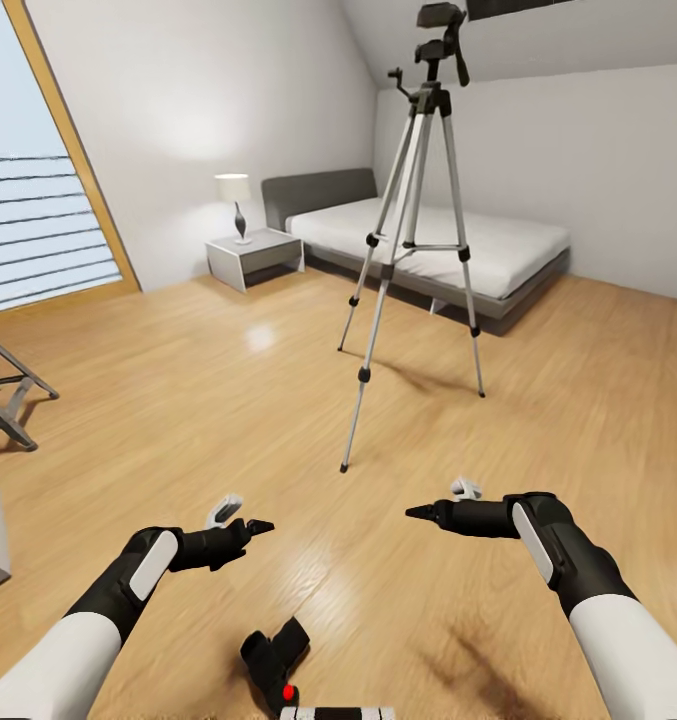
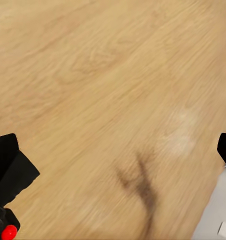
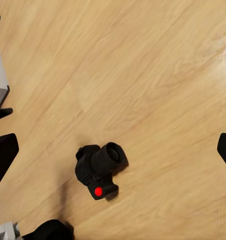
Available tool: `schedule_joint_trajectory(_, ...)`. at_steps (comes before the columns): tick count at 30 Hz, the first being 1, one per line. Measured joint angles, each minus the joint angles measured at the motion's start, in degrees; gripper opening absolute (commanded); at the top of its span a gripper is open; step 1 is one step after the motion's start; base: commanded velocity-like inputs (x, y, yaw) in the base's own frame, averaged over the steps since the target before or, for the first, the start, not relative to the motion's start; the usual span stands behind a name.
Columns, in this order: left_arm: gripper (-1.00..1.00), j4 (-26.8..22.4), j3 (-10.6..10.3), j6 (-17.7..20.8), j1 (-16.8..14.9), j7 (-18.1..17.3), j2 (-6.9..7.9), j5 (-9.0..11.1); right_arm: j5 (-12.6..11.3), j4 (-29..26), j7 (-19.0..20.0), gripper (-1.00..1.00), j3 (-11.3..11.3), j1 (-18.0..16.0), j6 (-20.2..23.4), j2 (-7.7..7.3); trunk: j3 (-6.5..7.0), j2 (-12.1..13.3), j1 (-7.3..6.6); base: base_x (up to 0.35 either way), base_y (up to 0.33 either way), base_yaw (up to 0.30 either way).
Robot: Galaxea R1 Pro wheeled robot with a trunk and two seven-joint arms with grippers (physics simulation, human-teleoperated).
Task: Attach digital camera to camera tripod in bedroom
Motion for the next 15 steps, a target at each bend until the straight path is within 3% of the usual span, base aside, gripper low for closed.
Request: schedule_joint_trajectory(15,1.00,0.1,0.0,0.0,0.0,-0.1,0.04,-0.1,0.0,0.0,-0.1,1.00,0.1,0.0,0.1,0.02,-3.33,-0.2,0.39,0.000,0.000,0.000)
